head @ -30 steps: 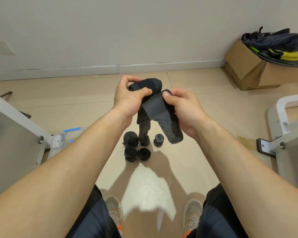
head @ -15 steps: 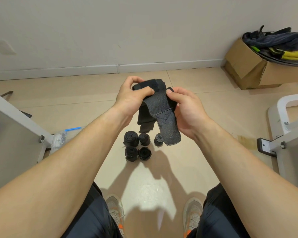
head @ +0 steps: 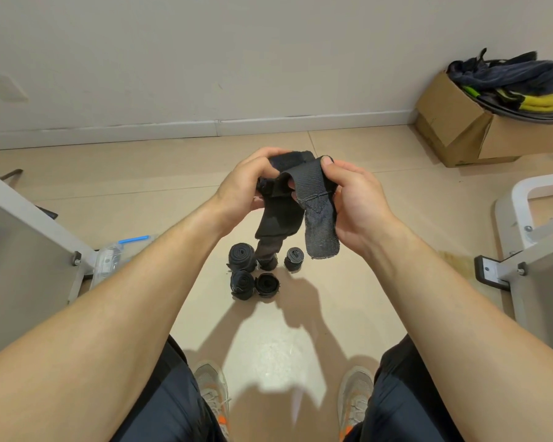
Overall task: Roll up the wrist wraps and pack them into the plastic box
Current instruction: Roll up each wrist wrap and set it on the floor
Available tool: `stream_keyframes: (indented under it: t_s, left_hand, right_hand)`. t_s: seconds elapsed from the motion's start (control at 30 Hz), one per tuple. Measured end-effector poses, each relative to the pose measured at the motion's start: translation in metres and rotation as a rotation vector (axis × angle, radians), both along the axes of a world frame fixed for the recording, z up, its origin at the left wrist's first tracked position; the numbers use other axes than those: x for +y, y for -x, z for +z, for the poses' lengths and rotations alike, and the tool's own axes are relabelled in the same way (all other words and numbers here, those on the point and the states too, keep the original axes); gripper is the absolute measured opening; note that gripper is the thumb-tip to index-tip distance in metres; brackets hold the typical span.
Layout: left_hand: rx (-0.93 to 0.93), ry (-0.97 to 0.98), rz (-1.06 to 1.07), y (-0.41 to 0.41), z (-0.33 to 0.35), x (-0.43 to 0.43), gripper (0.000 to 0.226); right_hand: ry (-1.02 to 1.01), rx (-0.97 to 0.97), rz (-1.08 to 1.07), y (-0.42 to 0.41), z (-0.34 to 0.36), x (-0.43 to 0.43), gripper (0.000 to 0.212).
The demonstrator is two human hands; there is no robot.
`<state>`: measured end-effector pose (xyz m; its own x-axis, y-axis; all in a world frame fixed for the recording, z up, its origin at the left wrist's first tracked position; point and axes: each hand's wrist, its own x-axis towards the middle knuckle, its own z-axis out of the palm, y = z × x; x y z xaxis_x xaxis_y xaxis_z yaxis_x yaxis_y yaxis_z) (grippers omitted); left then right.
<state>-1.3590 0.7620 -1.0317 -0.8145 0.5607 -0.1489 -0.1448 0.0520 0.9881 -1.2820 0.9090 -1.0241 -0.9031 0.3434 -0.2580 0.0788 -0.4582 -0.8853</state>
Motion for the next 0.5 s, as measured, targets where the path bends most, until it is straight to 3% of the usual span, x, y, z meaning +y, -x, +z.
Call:
stream_keyframes:
  t_s: [0.1, 0.27, 0.5]
  left_hand:
    - [-0.004, -0.001, -0.101, 0.003, -0.004, -0.006, 0.061]
    - [0.299, 0.155, -0.04, 0.001, -0.01, -0.006, 0.066]
    - [0.336, 0.191, -0.01, 0.008, -0.014, -0.008, 0.048]
  right_hand:
    - [0.002, 0.0, -0.001, -0.001, 0.001, 0.002, 0.019]
    - [-0.02, 0.004, 0.032, -0.004, 0.002, 0.002, 0.023]
    - [0.05, -0.035, 0.03, -0.005, 0.009, 0.01, 0.02]
